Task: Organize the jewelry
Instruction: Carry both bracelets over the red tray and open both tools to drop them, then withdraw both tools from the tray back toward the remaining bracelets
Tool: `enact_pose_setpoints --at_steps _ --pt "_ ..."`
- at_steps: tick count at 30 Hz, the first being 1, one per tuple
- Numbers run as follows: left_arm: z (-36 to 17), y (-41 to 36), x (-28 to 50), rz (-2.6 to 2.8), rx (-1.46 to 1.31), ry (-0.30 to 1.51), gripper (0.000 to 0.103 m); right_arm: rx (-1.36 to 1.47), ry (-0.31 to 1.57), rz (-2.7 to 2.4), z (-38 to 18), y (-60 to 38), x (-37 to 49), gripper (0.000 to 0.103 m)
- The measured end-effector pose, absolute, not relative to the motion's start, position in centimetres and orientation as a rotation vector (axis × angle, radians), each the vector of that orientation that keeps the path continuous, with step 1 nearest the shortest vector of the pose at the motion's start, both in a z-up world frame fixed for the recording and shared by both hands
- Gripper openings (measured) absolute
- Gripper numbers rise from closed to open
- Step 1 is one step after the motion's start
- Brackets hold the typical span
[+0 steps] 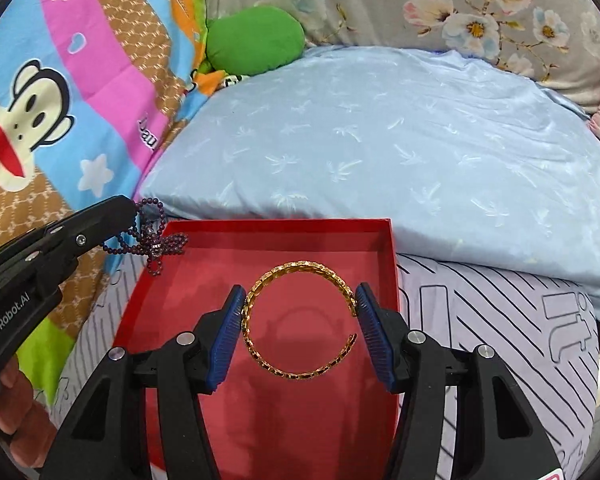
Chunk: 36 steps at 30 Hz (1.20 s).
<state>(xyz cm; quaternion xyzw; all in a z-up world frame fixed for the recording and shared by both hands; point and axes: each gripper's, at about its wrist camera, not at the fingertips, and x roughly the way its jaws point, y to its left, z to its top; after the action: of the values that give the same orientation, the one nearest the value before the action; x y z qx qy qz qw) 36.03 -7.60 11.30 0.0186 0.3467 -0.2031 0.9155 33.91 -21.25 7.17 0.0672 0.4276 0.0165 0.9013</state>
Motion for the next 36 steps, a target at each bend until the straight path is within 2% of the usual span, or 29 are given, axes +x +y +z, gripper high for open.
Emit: enact_pose_setpoints --at_steps 11,15,16,18,20,28,36 --pt "7.6 -7.6 39.9 -0.394 0.012 0.804 0.004 0.118 0.953 0.014 4.2 -21.2 37.3 0.055" --pt "7.7 -7.4 40.2 -0.372 0.005 0.799 0.006 0.107 0.957 0.003 4.1 -21.0 37.6 0.060" --pt "7.9 -7.2 40.2 -0.358 0.002 0.794 0.009 0.106 0.947 -0.005 4.4 -21.0 37.5 0.064" --pt "8.4 -6.6 40.0 -0.333 -0.014 0.780 0.039 0.109 0.929 -0.006 4.9 -21.1 36.9 0.069" --pt "9.0 -5.8 39.5 -0.309 -0.024 0.753 0.047 0.106 0.917 -0.004 5.4 -21.1 36.4 0.069" --pt "11.0 -4.1 35.3 -0.270 0.025 0.718 0.047 0.067 0.850 -0.007 8.5 -20.6 31.4 0.069" --pt "12.0 -2.5 28.5 -0.243 0.063 0.703 0.047 0.049 0.793 -0.017 10.4 -20.4 22.8 0.070"
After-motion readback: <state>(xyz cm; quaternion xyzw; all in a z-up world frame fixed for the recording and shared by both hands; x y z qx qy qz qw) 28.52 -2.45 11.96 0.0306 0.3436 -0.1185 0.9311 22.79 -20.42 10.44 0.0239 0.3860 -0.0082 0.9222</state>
